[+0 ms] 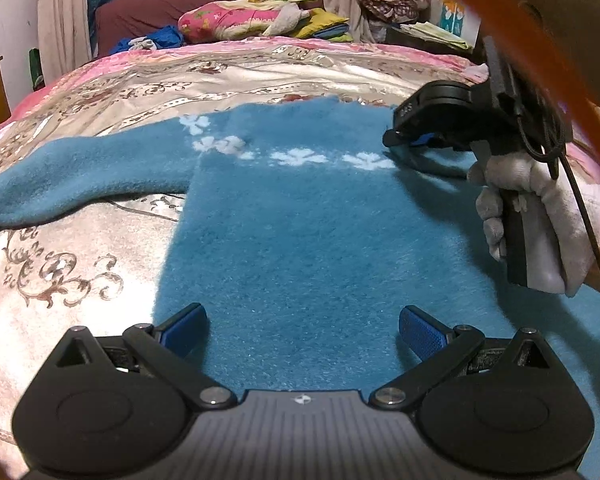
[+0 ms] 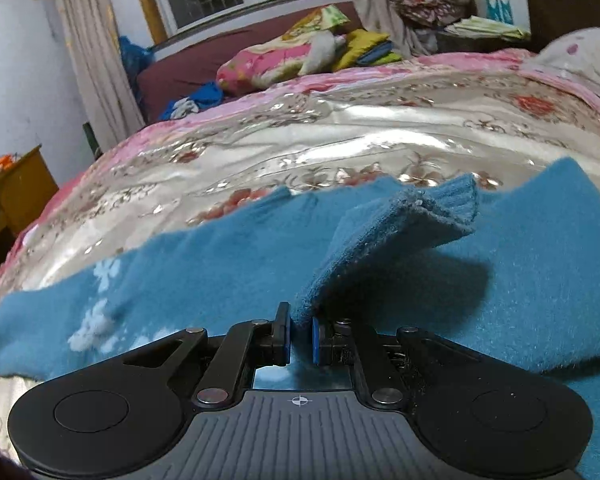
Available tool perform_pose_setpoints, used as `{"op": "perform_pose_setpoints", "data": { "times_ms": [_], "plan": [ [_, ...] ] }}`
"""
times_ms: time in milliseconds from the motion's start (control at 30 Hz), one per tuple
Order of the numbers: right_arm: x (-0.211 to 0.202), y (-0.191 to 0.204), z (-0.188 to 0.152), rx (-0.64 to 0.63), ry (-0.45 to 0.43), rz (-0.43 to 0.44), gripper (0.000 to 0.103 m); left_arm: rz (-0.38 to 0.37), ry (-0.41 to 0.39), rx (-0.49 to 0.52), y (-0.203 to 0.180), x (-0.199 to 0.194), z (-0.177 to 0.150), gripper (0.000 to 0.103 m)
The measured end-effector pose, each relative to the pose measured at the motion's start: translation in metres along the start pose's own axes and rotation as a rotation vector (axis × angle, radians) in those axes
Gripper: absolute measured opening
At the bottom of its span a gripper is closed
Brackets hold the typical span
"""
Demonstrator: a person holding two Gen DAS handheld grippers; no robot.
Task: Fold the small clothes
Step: 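Carry the sleeve across the sweater body with the right gripper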
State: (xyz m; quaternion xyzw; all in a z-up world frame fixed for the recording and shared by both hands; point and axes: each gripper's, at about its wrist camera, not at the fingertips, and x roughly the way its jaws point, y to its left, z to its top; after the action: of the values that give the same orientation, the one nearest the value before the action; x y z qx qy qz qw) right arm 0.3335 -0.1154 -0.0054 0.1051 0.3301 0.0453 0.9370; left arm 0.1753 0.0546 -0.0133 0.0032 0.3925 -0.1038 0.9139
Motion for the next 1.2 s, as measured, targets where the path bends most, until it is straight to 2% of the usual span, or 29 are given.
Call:
{"op": "perform_pose_setpoints", "data": {
  "times_ms": [200,500,800,967,1200],
  "plan": [
    [0.008,0.022,0.000,-0.095,0.002,-0.007,0.011,0.010,-0.012,-0.001,0.003,0.004,0.009,0.103],
    [0.012,0.043,-0.002,-0.193,0.018,-0.012,0.011,0.101,-0.029,-0.036,0.022,0.019,0.029,0.103],
    [0.013,0.075,-0.012,-0.366,-0.010,-0.030,0.011,0.091,-0.021,-0.019,0.025,0.028,0.028,0.103],
    [0.021,0.087,-0.012,-0.382,-0.008,-0.020,0.011,0.086,-0.015,-0.054,0.035,0.028,0.028,0.103],
    [0.020,0.105,-0.016,-0.419,-0.023,0.015,0.011,0.083,-0.019,-0.047,0.036,0.025,0.025,0.103]
  ]
}}
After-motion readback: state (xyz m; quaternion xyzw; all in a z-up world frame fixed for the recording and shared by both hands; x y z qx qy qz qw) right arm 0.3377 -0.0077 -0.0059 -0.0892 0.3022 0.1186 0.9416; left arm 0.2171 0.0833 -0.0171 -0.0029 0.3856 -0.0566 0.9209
